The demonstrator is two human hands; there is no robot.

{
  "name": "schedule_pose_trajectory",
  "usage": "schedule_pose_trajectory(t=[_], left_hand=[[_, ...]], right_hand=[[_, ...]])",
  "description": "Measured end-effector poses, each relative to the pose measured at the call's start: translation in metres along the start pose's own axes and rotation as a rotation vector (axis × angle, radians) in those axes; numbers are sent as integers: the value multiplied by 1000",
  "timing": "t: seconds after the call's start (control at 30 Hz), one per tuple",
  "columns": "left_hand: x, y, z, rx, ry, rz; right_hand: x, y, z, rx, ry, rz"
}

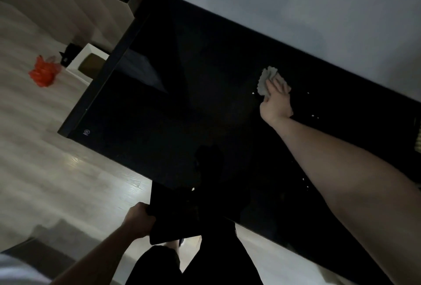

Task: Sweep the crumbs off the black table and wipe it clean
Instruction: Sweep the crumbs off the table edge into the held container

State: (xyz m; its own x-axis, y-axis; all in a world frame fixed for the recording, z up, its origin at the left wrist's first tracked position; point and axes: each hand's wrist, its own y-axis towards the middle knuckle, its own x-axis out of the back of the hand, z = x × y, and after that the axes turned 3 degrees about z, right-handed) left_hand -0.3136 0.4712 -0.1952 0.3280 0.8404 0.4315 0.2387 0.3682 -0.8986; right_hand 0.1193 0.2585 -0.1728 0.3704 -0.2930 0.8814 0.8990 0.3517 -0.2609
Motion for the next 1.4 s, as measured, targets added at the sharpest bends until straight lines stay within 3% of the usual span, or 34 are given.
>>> schedule_pose_trajectory(t=[0.2, 0.47, 0.6, 0.73, 1.03, 1.4], left_hand=[[2, -3, 5, -27, -15, 1], [1, -12, 24, -87, 6, 14], [-1, -12, 36, -103, 39, 56], [-9, -16, 35, -138, 69, 53], [-43, -38, 19, -177, 140, 12], [-121, -29, -9, -66, 94, 66]], right_hand=[[-56, -88, 36, 188, 43, 42], [-133, -274, 70, 366, 229, 178], [-150, -343, 85, 282, 348, 241], [-128, -383, 82, 147, 466, 174], [-42, -373, -30, -106, 527, -154], [49, -239, -200, -295, 273, -293]])
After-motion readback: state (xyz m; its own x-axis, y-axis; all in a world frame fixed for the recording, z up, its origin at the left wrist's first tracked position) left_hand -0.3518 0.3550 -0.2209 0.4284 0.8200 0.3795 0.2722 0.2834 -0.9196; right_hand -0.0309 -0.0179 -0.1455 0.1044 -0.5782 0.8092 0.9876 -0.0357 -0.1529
